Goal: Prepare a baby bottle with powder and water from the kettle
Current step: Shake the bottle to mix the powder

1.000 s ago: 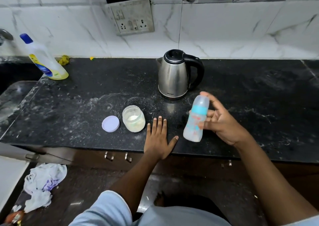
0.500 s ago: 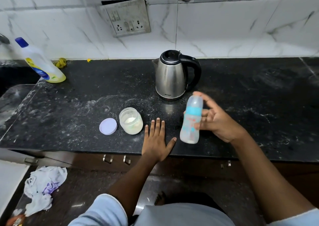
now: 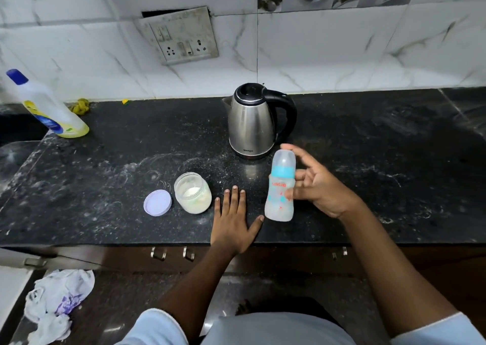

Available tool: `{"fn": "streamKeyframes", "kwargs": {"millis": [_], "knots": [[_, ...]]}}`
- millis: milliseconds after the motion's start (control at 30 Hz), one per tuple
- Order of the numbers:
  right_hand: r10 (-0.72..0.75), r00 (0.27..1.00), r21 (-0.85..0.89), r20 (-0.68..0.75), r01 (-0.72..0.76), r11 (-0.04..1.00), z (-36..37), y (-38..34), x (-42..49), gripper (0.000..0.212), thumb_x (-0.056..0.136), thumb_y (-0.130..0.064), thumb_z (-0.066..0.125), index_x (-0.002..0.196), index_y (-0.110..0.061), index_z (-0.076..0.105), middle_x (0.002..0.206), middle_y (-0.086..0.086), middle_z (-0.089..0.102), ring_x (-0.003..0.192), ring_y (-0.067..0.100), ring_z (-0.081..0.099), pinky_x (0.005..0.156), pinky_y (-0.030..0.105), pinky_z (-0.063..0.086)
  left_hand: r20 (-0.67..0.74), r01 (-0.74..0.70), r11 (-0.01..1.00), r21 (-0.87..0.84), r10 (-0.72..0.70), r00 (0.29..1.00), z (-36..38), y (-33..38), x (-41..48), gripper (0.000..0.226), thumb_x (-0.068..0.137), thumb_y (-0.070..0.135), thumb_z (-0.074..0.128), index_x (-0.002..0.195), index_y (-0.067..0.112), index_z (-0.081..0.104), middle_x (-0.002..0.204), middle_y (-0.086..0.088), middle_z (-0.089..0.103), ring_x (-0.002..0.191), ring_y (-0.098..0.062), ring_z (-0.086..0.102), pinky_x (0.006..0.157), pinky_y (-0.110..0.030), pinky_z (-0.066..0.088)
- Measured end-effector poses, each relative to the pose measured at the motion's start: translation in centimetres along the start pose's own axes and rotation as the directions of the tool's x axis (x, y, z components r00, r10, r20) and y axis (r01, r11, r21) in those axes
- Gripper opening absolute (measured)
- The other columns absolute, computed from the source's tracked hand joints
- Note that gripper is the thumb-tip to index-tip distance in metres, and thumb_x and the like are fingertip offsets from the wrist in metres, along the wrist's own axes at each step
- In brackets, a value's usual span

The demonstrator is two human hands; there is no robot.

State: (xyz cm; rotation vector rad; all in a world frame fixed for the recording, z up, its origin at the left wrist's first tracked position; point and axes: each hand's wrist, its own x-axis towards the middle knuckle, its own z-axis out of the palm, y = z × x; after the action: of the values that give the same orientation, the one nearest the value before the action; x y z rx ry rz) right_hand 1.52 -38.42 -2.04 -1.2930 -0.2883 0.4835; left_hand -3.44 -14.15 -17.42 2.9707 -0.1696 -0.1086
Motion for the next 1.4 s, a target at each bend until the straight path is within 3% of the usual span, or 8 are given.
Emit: {"fn": "streamKeyframes", "kwargs": {"millis": [133,267,400,767,867,1000,1133,1400], "knots": [[-0.033,0.976,0.209,-0.217,0.079,0.975,0.1,0.0,0.4,0.093,0.079,-0.001,0.081,0.152,-0.042,0.043,0.131,0.016,0.071,0.122,0.029,0.068,0.091,0.046,0.062,-0.018,0.0,1.0,-0.01,0.0,1.0,-0.1,-0.1,0.2,0.101,0.094,0.084,0.001,0.17,0.016,0.004,0.179,-0.009,-0.003,0.165,-0.027,-0.01,0.129,-0.048,-0.017],[-0.001,0.999,-0.038,0.05,0.002,0.999,-0.3,-0.8,0.4,0.094,0.08,0.009,0.081,0.151,-0.043,0.047,0.129,0.021,0.072,0.118,0.034,0.071,0.094,0.046,0.061,-0.011,-0.008,1.0,-0.004,0.008,1.0,-0.2,0.0,0.1,0.101,0.096,0.083,0.003,0.17,0.015,0.006,0.179,-0.01,-0.001,0.165,-0.028,-0.008,0.13,-0.049,-0.015],[-0.066,0.957,0.193,-0.283,0.124,0.973,-0.8,-1.4,0.8,0.088,0.086,0.004,0.075,0.154,-0.04,0.04,0.126,0.012,0.074,0.12,0.027,0.069,0.091,0.048,0.062,-0.022,-0.005,1.0,-0.02,0.005,1.0,-0.6,0.2,0.5,0.097,0.099,0.08,0.013,0.17,0.014,0.009,0.179,-0.01,0.0,0.165,-0.028,-0.007,0.131,-0.05,-0.01],[0.007,1.0,0.05,-0.01,-0.006,0.999,-0.3,-1.4,-0.4,0.095,0.083,0.012,0.076,0.156,-0.038,0.041,0.135,0.026,0.067,0.123,0.036,0.067,0.098,0.052,0.058,0.029,0.005,1.0,0.001,-0.005,1.0,-1.2,0.6,-0.2,0.098,0.096,0.079,0.012,0.17,0.014,0.006,0.179,-0.01,-0.001,0.165,-0.028,-0.007,0.132,-0.052,-0.008],[-0.015,0.972,0.261,-0.234,0.077,0.962,0.1,-1.4,-0.5,0.088,0.088,0.008,0.071,0.155,-0.038,0.039,0.134,0.021,0.067,0.123,0.03,0.067,0.094,0.049,0.061,0.03,0.003,1.0,-0.008,-0.003,1.0,-1.2,1.0,-0.2,0.098,0.096,0.079,0.012,0.17,0.014,0.006,0.179,-0.009,-0.001,0.165,-0.029,-0.007,0.132,-0.052,-0.007],[0.053,0.997,0.023,0.065,-0.054,0.998,0.5,-1.2,-0.5,0.093,0.085,0.014,0.072,0.156,-0.037,0.04,0.132,0.027,0.068,0.12,0.036,0.068,0.096,0.05,0.059,0.035,0.012,1.0,0.003,-0.012,0.999,-1.1,0.3,-0.4,0.1,0.094,0.08,0.008,0.17,0.015,0.004,0.179,-0.009,-0.003,0.165,-0.028,-0.008,0.132,-0.052,-0.007],[0.011,0.983,0.215,-0.185,0.029,0.976,0.2,-1.8,-0.4,0.086,0.086,0.005,0.074,0.15,-0.042,0.043,0.129,0.016,0.072,0.119,0.027,0.07,0.095,0.048,0.06,0.013,0.016,0.999,-0.029,-0.015,1.0,-1.2,0.7,-0.1,0.099,0.096,0.079,0.013,0.17,0.015,0.007,0.179,-0.008,-0.001,0.165,-0.027,-0.007,0.132,-0.052,-0.006],[-0.026,0.984,0.244,-0.174,0.068,0.967,-0.4,-2.7,-0.4,0.087,0.086,0.007,0.073,0.152,-0.042,0.042,0.133,0.019,0.067,0.121,0.028,0.069,0.093,0.046,0.061,0.012,0.015,1.0,-0.021,-0.015,1.0,-1.4,0.9,-0.1,0.099,0.095,0.079,0.013,0.17,0.014,0.009,0.179,-0.009,0.001,0.166,-0.029,-0.004,0.133,-0.052,-0.004]]}}
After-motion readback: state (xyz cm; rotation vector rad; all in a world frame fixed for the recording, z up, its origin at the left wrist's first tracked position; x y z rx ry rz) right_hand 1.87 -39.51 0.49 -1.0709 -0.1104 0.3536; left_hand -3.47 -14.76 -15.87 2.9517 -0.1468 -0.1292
